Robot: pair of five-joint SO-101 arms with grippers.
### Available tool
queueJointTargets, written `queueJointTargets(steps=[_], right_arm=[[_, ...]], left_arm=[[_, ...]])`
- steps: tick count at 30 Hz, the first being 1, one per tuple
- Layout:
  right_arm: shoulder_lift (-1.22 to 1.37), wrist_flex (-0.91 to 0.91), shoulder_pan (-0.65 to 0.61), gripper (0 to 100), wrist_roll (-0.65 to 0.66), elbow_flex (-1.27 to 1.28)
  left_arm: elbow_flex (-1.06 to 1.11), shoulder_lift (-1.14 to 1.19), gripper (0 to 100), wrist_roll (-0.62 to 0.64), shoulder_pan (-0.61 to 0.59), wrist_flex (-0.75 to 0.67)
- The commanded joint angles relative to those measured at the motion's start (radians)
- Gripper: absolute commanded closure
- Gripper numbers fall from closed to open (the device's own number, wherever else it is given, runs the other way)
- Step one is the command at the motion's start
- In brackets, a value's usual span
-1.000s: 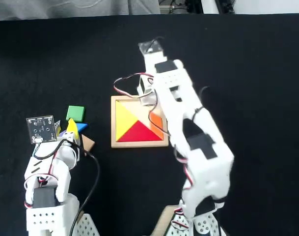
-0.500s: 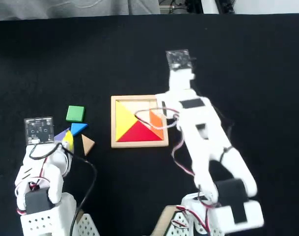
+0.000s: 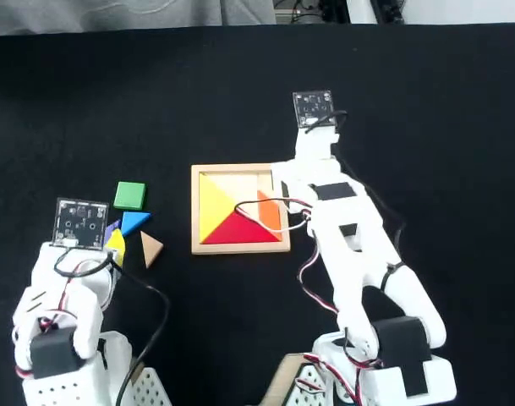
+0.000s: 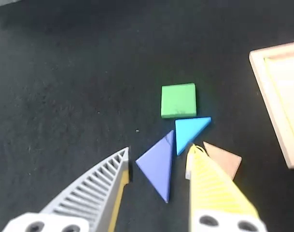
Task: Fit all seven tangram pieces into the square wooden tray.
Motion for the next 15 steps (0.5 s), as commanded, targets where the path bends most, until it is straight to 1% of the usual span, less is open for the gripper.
queueJointTargets(steps=[1, 3, 5, 6, 8, 10, 12, 15], right_arm=[[-0.053, -0.02, 0.015, 98.3, 0.009, 0.001], [-0.053, -0.023, 0.015, 98.3, 0.011, 0.007], [-0.053, -0.023, 0.015, 98.3, 0.011, 0.008], [-0.053, -0.023, 0.015, 98.3, 0.011, 0.008], [-0.053, -0.023, 0.015, 98.3, 0.011, 0.008], [-0.053, -0.023, 0.015, 98.3, 0.011, 0.008], [-0.053, -0.023, 0.015, 98.3, 0.012, 0.008], [-0.053, -0.023, 0.031, 98.3, 0.068, 0.008]], left_arm=[[-0.153, 0.236, 80, -0.034, 0.015, -0.038], [-0.193, 0.371, 80, -0.035, 0.036, -0.071], [-0.208, 0.494, 80, -0.026, 0.116, -0.078], [-0.206, 0.549, 80, 0.002, 0.171, -0.084], [-0.211, 0.643, 80, 0.107, 0.277, -0.114], [-0.211, 0.724, 80, 0.241, 0.351, -0.193], [-0.213, 0.798, 80, 0.351, 0.372, -0.273], [-0.228, 0.911, 80, 0.417, 0.36, -0.327]])
